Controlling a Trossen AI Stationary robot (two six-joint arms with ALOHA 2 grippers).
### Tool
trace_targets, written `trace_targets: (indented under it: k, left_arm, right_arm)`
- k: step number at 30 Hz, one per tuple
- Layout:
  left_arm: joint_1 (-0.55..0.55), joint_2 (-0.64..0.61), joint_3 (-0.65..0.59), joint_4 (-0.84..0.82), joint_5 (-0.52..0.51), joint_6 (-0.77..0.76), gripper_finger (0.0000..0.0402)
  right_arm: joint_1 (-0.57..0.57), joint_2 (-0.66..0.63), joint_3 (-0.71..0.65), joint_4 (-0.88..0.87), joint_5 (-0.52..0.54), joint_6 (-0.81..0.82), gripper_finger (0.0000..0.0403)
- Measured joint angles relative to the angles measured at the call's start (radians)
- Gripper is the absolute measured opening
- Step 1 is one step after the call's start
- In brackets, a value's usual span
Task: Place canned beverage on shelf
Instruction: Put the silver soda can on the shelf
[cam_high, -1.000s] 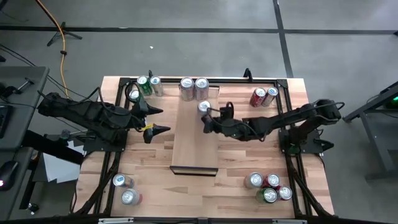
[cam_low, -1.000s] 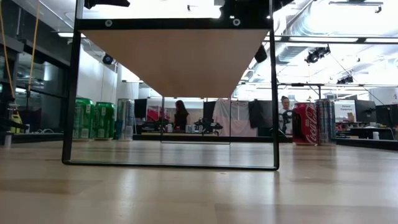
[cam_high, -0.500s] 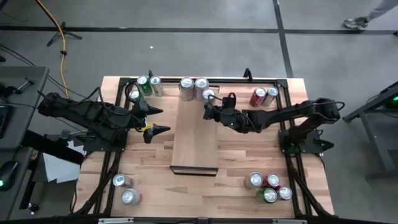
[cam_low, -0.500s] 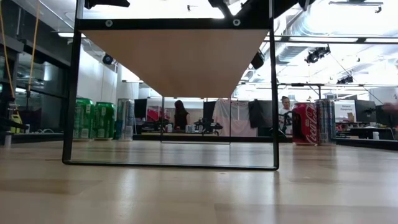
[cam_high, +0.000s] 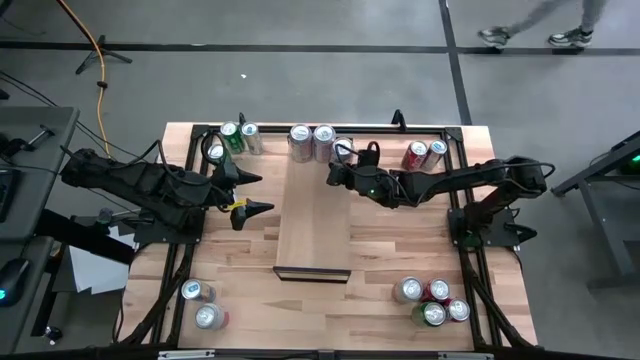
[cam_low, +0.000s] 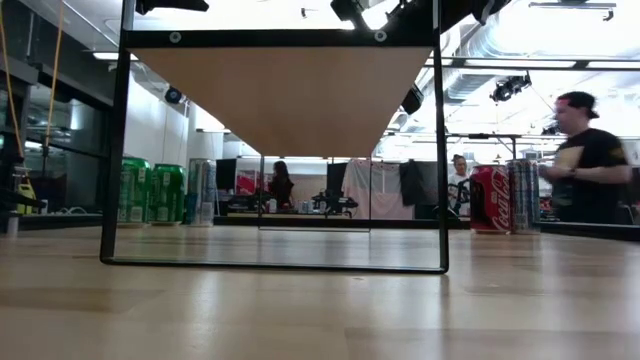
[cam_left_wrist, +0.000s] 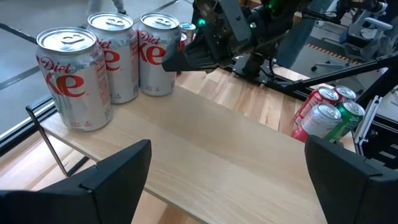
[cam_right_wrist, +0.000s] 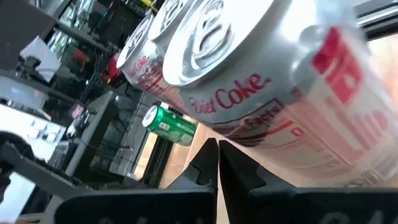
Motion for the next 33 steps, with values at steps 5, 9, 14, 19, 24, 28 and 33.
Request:
trace_targets:
  k: [5, 9, 14, 19, 24, 28, 33]
  left_arm:
    - [0.000, 0.000, 0.000, 0.000, 0.000, 0.000, 0.0351]
    - [0.000, 0.000, 0.000, 0.000, 0.000, 0.000, 0.0351]
    - [0.000, 0.000, 0.000, 0.000, 0.000, 0.000, 0.0351]
    - [0.000, 0.000, 0.000, 0.000, -0.018, -0.007, 0.0351]
    - [0.000, 0.000, 0.000, 0.000, -0.018, -0.019, 0.0351]
    - [0.000, 0.000, 0.000, 0.000, -0.018, -0.019, 0.0351]
    - [0.000, 0.000, 0.000, 0.000, -0.018, -0.019, 0.0351]
  right_arm:
    - [-0.022, 0.000, 0.000, 0.007, -0.148, -0.090, 0.0000]
    - [0.005, -0.014, 0.000, -0.057, -0.263, -0.155, 0.0000]
    - [0.032, -0.055, 0.000, -0.216, -0.190, -0.151, 0.0000]
    - [0.006, -0.089, 0.000, -0.263, -0.121, -0.162, 0.0000]
    - [-0.036, -0.102, 0.000, -0.262, -0.124, -0.206, 0.0000]
    - [-0.062, -0.102, 0.000, -0.256, -0.140, -0.227, 0.0000]
    - [-0.087, -0.102, 0.000, -0.236, -0.158, -0.257, 0.0000]
